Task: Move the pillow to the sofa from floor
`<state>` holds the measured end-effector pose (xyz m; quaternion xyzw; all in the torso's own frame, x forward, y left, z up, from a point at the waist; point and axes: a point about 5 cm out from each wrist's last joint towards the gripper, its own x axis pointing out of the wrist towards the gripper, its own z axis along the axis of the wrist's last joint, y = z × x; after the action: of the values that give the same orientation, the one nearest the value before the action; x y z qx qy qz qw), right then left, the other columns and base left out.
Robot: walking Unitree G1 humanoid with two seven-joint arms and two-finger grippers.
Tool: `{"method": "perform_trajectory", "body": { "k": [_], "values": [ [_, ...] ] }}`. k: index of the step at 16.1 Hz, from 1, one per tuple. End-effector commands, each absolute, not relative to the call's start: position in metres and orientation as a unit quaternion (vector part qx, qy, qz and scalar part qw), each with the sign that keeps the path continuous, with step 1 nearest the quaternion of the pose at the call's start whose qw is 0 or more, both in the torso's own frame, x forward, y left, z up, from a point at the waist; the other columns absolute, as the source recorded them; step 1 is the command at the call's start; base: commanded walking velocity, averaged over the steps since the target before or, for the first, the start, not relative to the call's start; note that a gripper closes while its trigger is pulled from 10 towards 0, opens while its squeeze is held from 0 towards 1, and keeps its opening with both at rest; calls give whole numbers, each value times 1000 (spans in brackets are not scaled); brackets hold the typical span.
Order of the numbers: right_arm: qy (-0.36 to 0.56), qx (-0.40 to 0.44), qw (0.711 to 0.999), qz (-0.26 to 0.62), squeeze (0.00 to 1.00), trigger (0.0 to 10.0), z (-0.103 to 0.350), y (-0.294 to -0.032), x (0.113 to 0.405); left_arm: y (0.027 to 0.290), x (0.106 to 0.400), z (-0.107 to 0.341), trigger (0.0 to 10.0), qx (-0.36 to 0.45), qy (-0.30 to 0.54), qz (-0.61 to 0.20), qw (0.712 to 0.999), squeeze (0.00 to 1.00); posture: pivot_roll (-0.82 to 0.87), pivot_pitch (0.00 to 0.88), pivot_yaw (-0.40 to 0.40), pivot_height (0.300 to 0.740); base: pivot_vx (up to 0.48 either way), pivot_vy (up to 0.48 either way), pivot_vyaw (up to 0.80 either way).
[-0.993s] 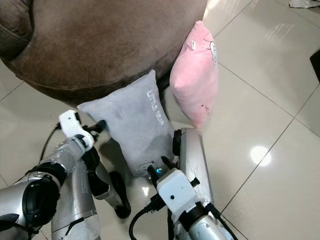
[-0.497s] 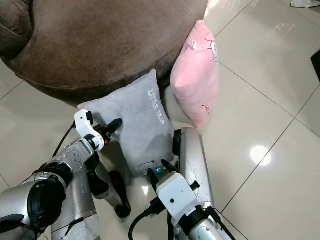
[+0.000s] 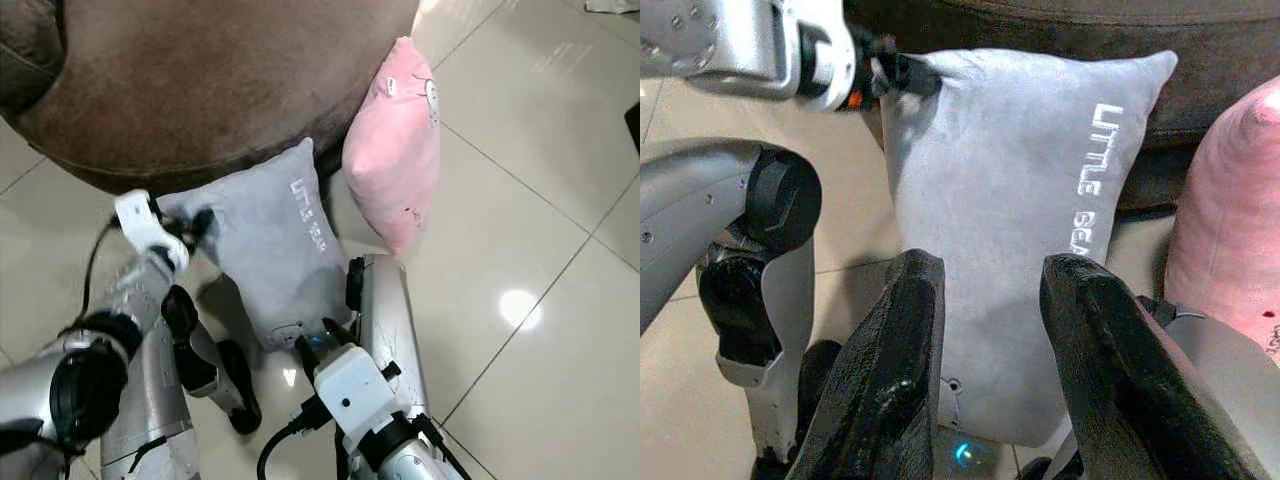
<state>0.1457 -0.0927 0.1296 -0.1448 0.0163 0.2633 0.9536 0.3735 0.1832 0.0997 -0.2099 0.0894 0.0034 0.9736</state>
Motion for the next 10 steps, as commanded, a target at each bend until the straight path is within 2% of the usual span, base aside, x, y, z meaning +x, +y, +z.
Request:
{"method": "perform_trajectory", "body": {
  "k": [1, 3, 5, 7, 10],
  "values": [
    [19, -135, 955, 264, 0, 10000, 130, -91, 142, 193, 372, 99, 10000, -193, 84, 31, 977, 0, -268, 470, 100, 467, 0, 0, 0],
    [19, -134, 955, 264, 0, 10000, 130, -91, 141, 194, 373, 100, 10000, -224, 88, 39, 970, 0, -267, 462, 105, 467, 0, 0, 0],
    [20, -135, 955, 263, 0, 10000, 129, -91, 140, 187, 372, 96, 10000, -257, 101, 13, 961, 0, -268, 461, 108, 467, 0, 0, 0],
    [22, -135, 955, 263, 0, 10000, 129, -91, 139, 174, 368, 86, 10000, -222, 134, -25, 965, 0, -270, 459, 109, 467, 0, 0, 0],
    [22, -134, 956, 262, 0, 10000, 129, -91, 138, 170, 364, 78, 10000, -179, 166, -24, 969, 0, -269, 462, 113, 467, 0, 0, 0]
  ]
}}
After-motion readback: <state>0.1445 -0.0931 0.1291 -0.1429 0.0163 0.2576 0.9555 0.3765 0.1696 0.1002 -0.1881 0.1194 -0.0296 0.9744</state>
